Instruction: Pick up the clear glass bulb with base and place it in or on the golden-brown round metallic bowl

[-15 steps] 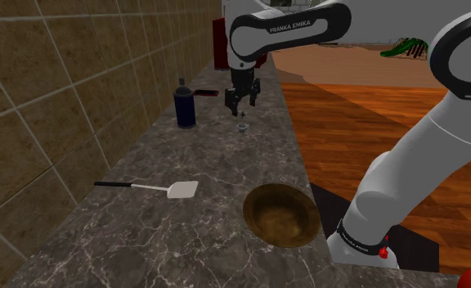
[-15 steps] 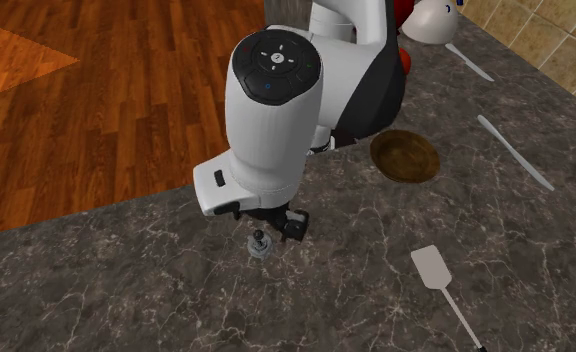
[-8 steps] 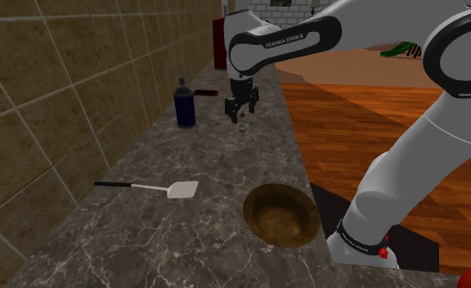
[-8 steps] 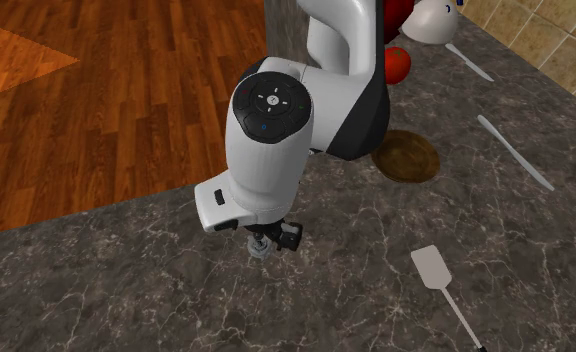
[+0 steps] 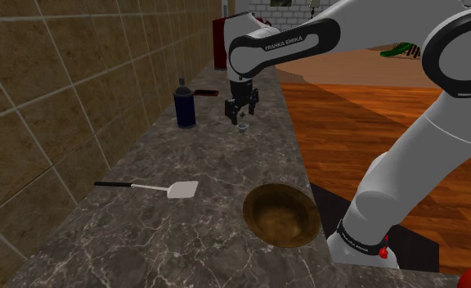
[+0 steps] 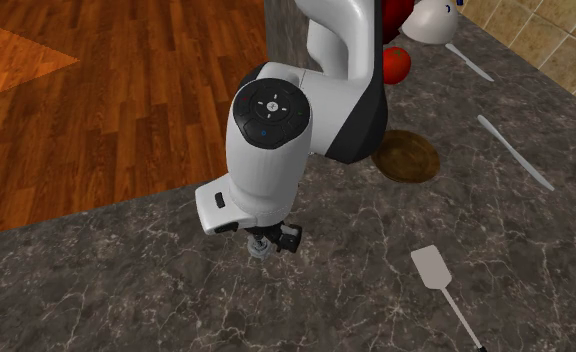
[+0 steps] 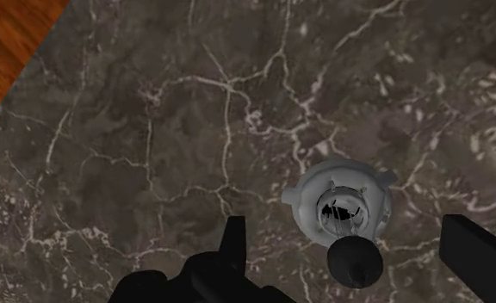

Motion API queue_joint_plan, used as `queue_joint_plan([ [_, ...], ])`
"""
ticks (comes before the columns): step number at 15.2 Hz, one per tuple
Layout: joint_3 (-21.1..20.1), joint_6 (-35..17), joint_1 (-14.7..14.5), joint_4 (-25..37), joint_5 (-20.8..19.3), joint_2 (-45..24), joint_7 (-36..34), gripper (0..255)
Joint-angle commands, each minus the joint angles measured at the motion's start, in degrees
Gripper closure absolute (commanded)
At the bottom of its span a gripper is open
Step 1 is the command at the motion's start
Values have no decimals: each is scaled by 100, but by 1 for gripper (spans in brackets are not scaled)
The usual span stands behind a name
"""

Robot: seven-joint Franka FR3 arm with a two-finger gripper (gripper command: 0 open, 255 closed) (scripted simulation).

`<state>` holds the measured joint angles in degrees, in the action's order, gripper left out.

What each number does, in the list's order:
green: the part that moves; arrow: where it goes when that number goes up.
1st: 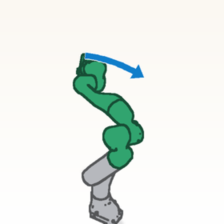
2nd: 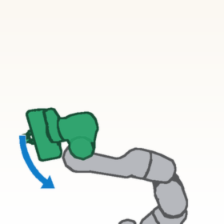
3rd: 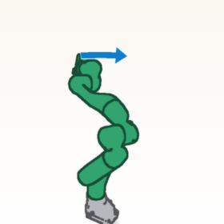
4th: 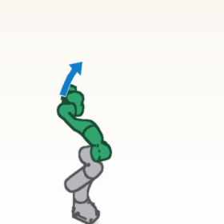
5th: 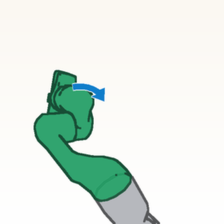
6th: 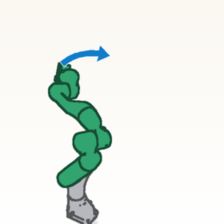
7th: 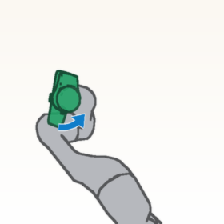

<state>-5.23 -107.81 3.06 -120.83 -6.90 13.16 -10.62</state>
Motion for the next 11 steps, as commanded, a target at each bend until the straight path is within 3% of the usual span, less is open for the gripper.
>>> queue_joint_plan([
  [1, 0, 0, 0, 0, 0, 0, 0, 255],
  [11, 0, 75, 0, 67, 4, 9, 10, 255],
])
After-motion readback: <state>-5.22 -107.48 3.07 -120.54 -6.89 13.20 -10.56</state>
